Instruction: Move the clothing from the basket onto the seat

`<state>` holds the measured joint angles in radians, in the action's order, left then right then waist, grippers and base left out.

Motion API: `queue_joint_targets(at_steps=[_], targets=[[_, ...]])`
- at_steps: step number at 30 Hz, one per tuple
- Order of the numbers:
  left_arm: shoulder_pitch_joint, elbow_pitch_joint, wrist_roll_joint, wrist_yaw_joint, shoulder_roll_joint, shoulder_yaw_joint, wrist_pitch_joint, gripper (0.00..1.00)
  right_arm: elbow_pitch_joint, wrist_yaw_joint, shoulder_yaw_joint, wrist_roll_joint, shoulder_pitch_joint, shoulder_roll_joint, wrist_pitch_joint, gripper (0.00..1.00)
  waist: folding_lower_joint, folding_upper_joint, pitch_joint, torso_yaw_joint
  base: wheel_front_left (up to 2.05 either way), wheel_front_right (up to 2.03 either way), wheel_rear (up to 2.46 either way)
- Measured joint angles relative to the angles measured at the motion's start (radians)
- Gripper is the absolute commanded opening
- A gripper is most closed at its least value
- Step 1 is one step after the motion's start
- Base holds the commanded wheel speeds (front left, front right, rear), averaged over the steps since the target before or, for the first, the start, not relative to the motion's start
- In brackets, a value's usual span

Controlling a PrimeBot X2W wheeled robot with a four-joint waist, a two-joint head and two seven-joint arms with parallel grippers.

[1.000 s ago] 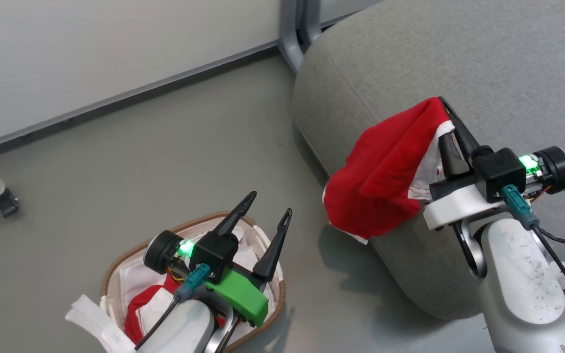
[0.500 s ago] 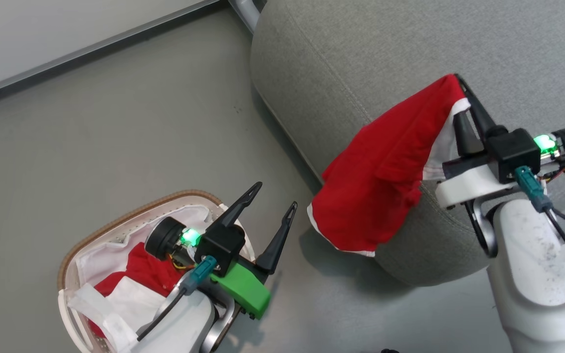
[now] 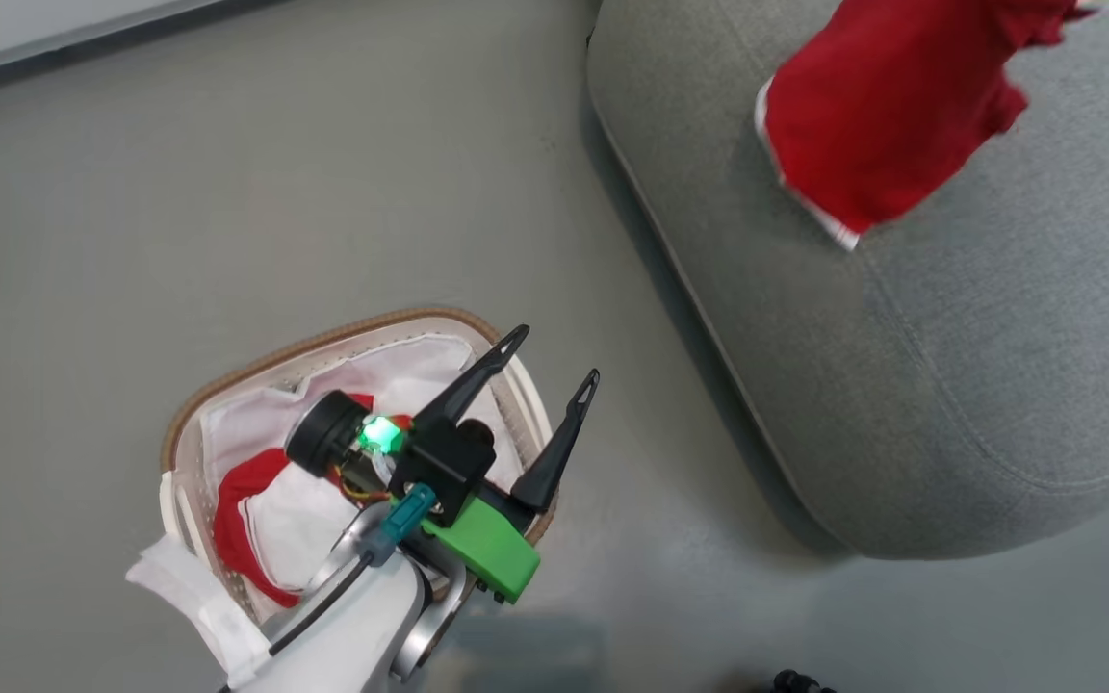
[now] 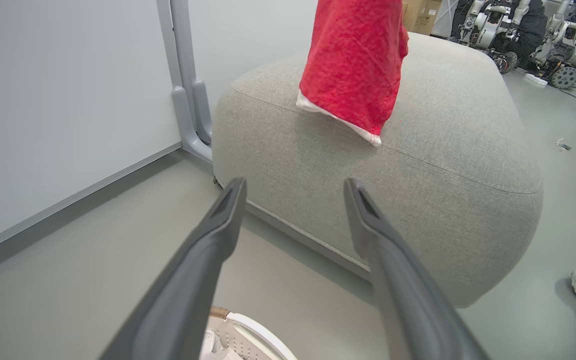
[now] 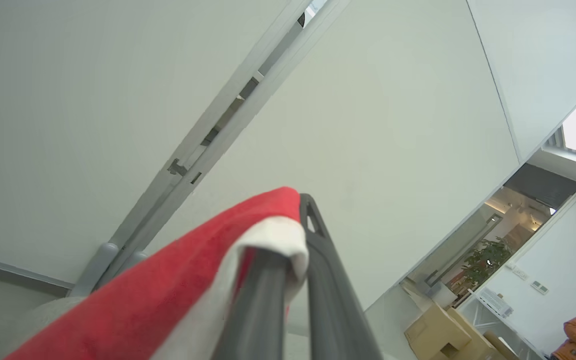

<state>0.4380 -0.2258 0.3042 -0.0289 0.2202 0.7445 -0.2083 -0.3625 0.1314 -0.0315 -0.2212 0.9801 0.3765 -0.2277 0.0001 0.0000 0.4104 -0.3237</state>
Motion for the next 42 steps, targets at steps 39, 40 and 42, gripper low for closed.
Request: queue_joint_targets(at_steps=[39, 40, 42], targets=[[0.111, 0.160, -0.054, 0.051, 0.052, 0.010, 0.063, 1.00, -0.276, 0.000, -0.381, -0.035, -0.128, -0.132, -0.034, 1.00, 0.0000, 0.0000, 0.271, 0.127, 0.00, 0.00, 0.00], [0.110, 0.157, -0.054, 0.051, 0.052, 0.011, 0.058, 1.00, -0.261, 0.000, -0.374, -0.028, -0.142, -0.138, -0.034, 1.00, 0.0000, 0.0000, 0.265, 0.125, 0.00, 0.00, 0.00], [0.109, 0.152, -0.050, 0.053, 0.051, 0.012, 0.051, 1.00, -0.236, 0.000, -0.363, -0.016, -0.169, -0.142, -0.034, 1.00, 0.0000, 0.0000, 0.250, 0.123, 0.00, 0.00, 0.00]])
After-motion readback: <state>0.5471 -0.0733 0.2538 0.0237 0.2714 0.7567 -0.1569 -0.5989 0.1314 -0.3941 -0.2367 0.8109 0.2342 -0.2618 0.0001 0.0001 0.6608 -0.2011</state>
